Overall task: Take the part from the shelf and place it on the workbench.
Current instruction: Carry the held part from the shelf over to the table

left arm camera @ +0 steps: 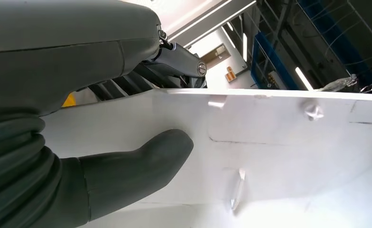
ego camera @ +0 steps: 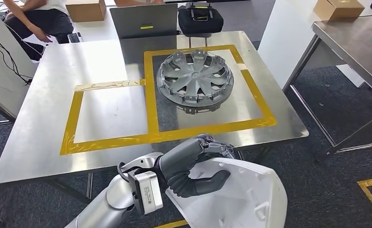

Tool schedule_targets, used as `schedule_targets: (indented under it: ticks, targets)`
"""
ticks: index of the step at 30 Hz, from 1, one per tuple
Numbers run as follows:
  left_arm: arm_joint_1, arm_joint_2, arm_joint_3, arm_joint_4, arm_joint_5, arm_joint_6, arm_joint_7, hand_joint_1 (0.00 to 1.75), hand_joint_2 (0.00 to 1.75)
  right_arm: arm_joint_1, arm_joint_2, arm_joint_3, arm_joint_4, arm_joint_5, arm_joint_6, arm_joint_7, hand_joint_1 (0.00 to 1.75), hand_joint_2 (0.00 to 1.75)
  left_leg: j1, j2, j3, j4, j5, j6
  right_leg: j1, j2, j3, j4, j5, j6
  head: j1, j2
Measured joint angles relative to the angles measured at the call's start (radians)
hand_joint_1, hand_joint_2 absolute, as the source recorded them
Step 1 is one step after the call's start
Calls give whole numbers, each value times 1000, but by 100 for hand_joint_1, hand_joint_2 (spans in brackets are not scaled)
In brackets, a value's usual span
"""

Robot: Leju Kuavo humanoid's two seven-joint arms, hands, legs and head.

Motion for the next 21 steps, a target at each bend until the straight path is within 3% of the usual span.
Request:
schedule_targets:
  ticks: [2,3,4,6,8,12,14,17,18,19,21]
  targets:
    - [3,0,0,0,0,1,0,175,175,3,0,2,0,0,-7,0,0,0,-1,-7,14,0,-16,3,0,0,-84,93,-49,4,2,0]
    - [4,0,0,0,0,1,0,175,175,5,0,2,0,1,-11,0,0,0,-1,-11,25,0,-25,2,0,0,-108,98,-52,4,3,0]
    - [4,0,0,0,0,2,0,175,175,6,0,2,0,1,-15,0,0,0,-1,-15,39,0,-35,0,0,0,-115,69,-29,2,4,0]
    - [4,0,0,-1,0,5,0,175,175,6,-1,3,0,1,-19,1,0,0,-1,-18,67,0,-57,-6,1,0,-95,-57,81,-3,6,0]
    - [4,2,0,-2,-1,8,0,175,175,7,-1,3,0,0,-20,2,0,0,-3,-19,84,-2,-76,-16,7,0,-75,-149,149,-14,8,0]
    - [4,4,0,-12,-3,13,2,175,175,8,0,6,0,1,-20,3,0,0,-8,-16,102,4,-87,-39,6,-1,-52,-174,159,-43,9,0]
    - [2,6,0,-17,-3,15,2,175,175,7,0,8,0,2,-20,4,0,0,-7,-1,72,71,-106,-49,1,-2,-28,-178,150,-53,5,0]
    - [6,14,0,-19,-3,17,2,175,175,7,0,10,0,5,-19,4,0,0,-3,14,-47,250,-174,-59,1,-4,-1,-180,125,-59,1,0]
    - [8,16,0,-19,-3,18,2,175,175,8,0,12,0,6,-19,4,0,0,-2,15,-75,276,-182,-61,1,-5,8,-180,116,-59,0,0]
    - [9,18,0,-21,-3,19,3,175,175,9,0,14,0,7,-18,4,0,0,-2,15,-87,266,-167,-61,1,-5,20,-180,107,-59,0,0]
    - [9,21,0,-25,-3,22,5,175,175,9,0,17,0,9,-16,2,0,0,-2,18,-64,155,-77,-56,1,-5,47,-180,86,-56,-1,0]
